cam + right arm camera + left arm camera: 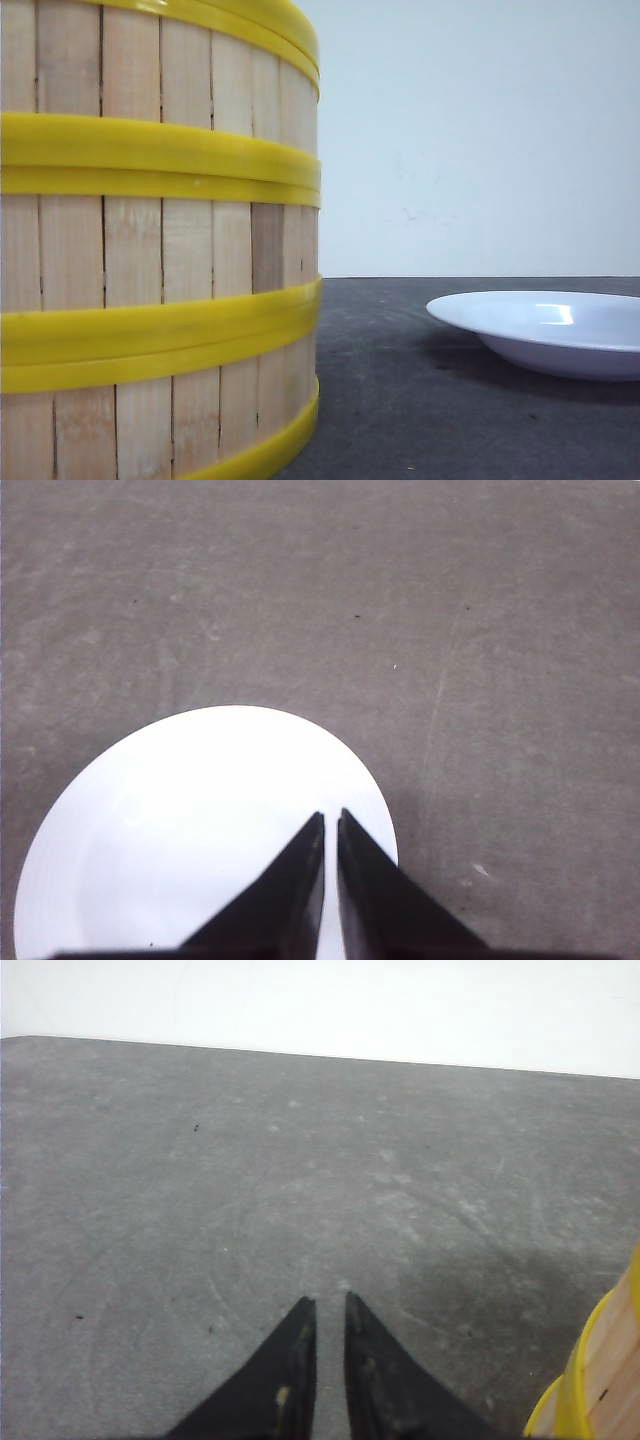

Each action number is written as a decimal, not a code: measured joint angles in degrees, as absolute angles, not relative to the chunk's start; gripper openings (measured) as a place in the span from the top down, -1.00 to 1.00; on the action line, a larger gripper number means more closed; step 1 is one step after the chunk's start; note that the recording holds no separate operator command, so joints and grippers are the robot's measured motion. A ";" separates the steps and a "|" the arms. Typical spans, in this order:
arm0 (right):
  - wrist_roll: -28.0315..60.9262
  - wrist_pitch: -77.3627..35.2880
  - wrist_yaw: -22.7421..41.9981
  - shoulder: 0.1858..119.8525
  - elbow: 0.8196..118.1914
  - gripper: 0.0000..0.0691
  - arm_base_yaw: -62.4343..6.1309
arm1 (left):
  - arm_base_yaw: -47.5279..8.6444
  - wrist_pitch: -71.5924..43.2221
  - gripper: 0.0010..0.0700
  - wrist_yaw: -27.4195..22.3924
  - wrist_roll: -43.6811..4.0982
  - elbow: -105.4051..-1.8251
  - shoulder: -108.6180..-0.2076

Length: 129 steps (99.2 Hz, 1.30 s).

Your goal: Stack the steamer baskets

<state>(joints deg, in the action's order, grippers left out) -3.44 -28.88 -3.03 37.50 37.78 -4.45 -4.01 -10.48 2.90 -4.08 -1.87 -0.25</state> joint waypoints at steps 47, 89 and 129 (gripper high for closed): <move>-3.44 -28.88 -3.03 37.50 37.78 0.95 -4.45 | -4.01 -10.48 0.96 2.90 -4.08 -1.87 -0.25; -2.66 -23.70 1.34 20.03 26.85 0.95 -1.89 | -4.03 -10.48 0.96 2.85 -4.03 -1.87 -0.25; -2.35 -13.78 -0.03 1.56 4.99 0.95 -1.65 | -4.03 -10.48 0.96 2.83 -4.03 -1.87 -0.25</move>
<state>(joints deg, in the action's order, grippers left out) -2.35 -13.78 -0.03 1.56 4.99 -1.65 -4.03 -10.48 2.83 -4.03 -1.87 -0.25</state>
